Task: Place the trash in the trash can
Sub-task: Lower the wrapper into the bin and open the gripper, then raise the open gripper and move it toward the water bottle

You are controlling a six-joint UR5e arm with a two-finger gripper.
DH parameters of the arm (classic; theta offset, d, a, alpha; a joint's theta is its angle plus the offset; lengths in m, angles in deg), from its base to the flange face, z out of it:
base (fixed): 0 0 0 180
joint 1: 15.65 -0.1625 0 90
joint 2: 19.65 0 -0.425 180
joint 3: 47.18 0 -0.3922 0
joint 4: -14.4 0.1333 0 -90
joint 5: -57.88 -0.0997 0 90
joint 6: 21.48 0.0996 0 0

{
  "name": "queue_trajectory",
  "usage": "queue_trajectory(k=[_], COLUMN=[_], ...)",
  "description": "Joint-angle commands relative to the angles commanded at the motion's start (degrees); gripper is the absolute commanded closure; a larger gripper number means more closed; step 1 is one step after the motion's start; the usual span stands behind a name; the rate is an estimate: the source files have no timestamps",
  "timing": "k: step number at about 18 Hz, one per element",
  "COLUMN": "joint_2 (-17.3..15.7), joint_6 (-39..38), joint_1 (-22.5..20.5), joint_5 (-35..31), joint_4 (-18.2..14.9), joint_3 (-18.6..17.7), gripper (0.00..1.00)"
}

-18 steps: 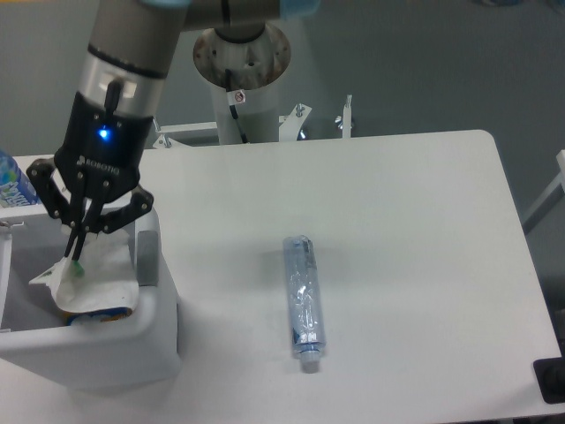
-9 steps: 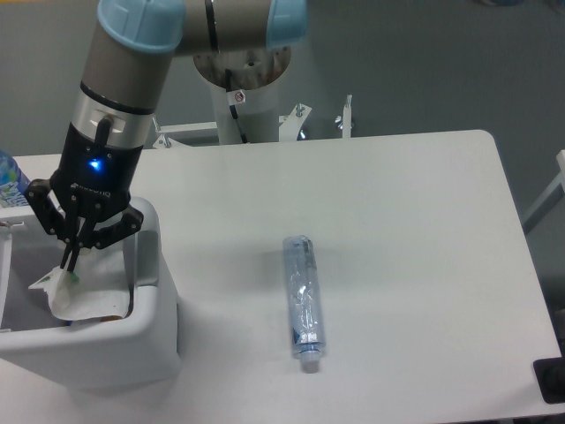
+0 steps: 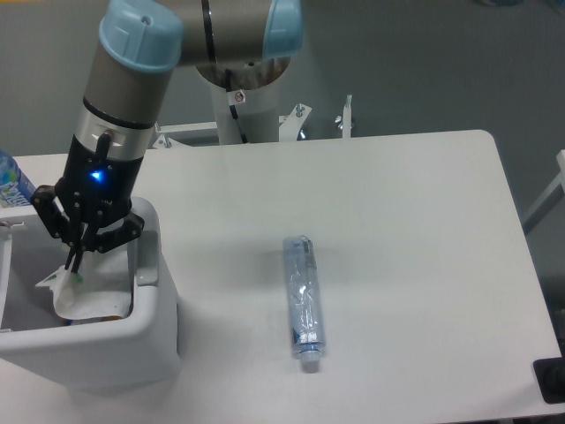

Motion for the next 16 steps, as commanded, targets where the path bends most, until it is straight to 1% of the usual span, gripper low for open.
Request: queue_trajectory(k=[1,2,5,7,12,14,16], joint_2=[0.0,0.0,0.1,0.0,-0.1,-0.2,-0.4], joint_6=[0.0,0.0,0.0,-0.2,-0.2,-0.2,-0.2], joint_1=[0.0,0.0,0.0,0.0,0.0,-0.1,-0.1], joint_5=[-0.1,-0.7,-1.2,-1.2,-1.2,-1.2,-1.2], joint_4=[0.1,0.1,0.1,0.2,0.3,0.3,0.2], joint_3=[0.1,0.1,0.2,0.4,0.7,0.8,1.4], gripper=[0.43,0.42,0.29,0.28,0.16,0.08,0.04])
